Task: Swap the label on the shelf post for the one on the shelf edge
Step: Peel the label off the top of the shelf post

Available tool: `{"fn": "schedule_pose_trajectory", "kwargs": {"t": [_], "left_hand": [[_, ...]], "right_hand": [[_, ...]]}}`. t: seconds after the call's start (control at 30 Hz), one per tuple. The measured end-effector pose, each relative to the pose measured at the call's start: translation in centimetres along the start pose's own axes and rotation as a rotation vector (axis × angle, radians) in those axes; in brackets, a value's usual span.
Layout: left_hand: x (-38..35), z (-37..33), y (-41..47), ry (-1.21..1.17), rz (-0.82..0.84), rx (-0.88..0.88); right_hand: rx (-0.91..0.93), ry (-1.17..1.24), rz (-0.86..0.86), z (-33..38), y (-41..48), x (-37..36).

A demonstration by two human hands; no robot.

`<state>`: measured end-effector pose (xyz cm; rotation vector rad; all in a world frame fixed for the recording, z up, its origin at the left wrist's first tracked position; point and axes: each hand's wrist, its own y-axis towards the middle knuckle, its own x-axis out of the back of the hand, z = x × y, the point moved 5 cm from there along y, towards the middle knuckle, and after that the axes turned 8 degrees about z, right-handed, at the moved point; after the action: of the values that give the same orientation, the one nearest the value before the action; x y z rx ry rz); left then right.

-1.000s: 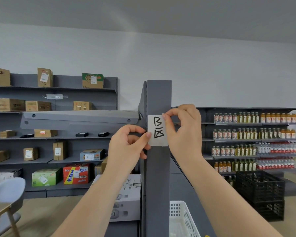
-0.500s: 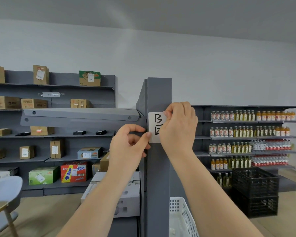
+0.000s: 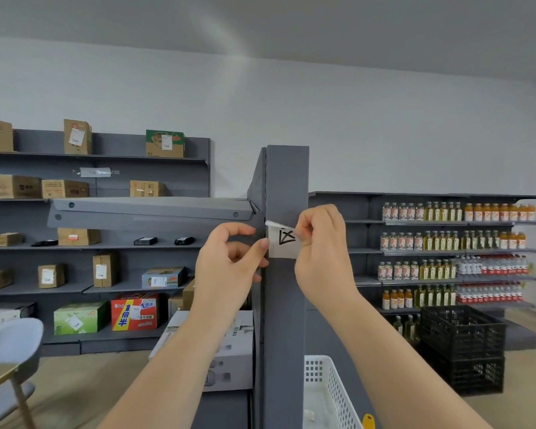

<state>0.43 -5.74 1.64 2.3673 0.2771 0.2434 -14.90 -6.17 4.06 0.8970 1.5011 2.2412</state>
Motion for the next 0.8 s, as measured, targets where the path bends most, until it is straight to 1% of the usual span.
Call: {"fn": "schedule_pose_trajectory", "kwargs": {"t": [0.13,0.27,0.3,0.4,0.5,0.53,0.6,0.7,0.8], "left_hand": [[0.2,-0.3,-0.5,-0.037,0.004,0.004],[0.1,-0.4,-0.9,-0.109,-0.002,0.053],[-0.1,-0.5,-0.9,-0.121,0.013,0.066],[-0.9,-1.1,-1.1,-0.122,0.126,0.077],[-1.6,-2.1,-1.8,-0.157,0.176,0.114],[-1.9,-2.3,-2.1,-0.194,0.206,0.158],[-2.7,-2.2,-2.7,-0.259,0.302,0.302],[-4.3,-1.5,-3.6,-0.336,0.493,0.54],[-6.0,-1.0,-4.5,-0.428,0.616,0.668]], "right_hand": [[0.043,0.069,0.011,-0.7,-1.2,0.2],[0.073,0.179,-0.059,-0.3,-2.2,0.9],[0.094,0.198,-0.083,0.0,-2.5,1.1],[0.165,0.235,-0.145,0.7,-3.2,1.7],[0.121,0.255,-0.113,0.3,-3.1,2.0],[0.082,0.256,-0.079,0.0,-3.0,1.9],[0.024,0.272,-0.029,-0.5,-3.2,1.7],[0.005,0.298,-0.007,-1.4,-4.0,2.0],[-0.014,0.339,0.05,-2.3,-4.8,2.4]]}}
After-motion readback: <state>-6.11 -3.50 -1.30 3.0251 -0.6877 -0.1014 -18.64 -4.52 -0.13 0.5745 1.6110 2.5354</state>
